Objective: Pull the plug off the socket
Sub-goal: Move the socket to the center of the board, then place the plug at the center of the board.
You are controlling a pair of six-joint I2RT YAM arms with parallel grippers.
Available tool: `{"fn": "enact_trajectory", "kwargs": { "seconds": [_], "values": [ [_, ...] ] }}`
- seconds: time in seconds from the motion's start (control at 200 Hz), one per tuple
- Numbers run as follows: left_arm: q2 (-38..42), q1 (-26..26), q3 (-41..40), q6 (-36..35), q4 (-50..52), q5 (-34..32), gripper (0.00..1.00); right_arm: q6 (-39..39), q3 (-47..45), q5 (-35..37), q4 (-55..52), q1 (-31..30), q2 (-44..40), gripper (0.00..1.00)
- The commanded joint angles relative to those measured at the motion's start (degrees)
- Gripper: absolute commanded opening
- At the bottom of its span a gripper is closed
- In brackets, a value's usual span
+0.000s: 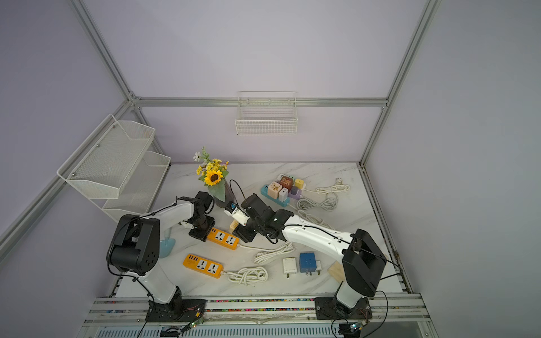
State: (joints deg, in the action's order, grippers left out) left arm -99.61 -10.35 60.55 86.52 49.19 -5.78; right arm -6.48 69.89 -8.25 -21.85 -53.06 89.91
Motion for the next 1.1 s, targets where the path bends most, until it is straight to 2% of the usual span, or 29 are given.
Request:
{"fn": "enact_trajectory", "kwargs": {
  "seconds": [0.0, 0.155, 0.48, 0.635, 0.765, 0.835, 0.97, 1.09],
  "values": [
    [0.97, 1.89, -1.15, 0.54, 3.01, -7.28, 0.0, 2.66, -3.16, 3.18, 1.68, -0.38, -4.36, 0.23],
    [1.45, 2.97, -0.53, -1.95, 2.75, -12.63, 0.0, 4.18, -5.63, 3.55, 0.49, -0.72, -6.95, 0.23],
    [2.01, 7.42, -3.69, -5.34, 0.22, -14.43, 0.0, 8.02, -8.75, 3.86, -4.23, -1.08, -11.34, 0.24],
    [1.67, 9.64, -2.94, -7.43, -1.51, -13.99, 0.02, 13.39, -9.36, 6.41, -12.17, -1.08, -14.86, 0.24],
    [1.13, 10.04, -2.55, -8.11, -1.46, -13.33, 0.05, 21.0, -9.63, 6.84, -20.71, -1.06, -15.95, 0.24],
    [1.15, 10.0, -3.02, -8.04, -1.16, -12.96, 0.1, 25.24, -10.02, 6.58, -25.05, -1.04, -15.94, 0.23],
    [1.18, 10.02, -4.04, -7.89, -0.98, -13.2, 0.38, 30.97, -11.42, 4.56, -30.64, -1.06, -15.0, 0.22],
    [1.13, 10.0, -3.78, -8.79, -1.43, -12.3, 0.5, 34.55, -11.01, 3.88, -33.11, -1.07, -12.47, 0.22]
  ]
}}
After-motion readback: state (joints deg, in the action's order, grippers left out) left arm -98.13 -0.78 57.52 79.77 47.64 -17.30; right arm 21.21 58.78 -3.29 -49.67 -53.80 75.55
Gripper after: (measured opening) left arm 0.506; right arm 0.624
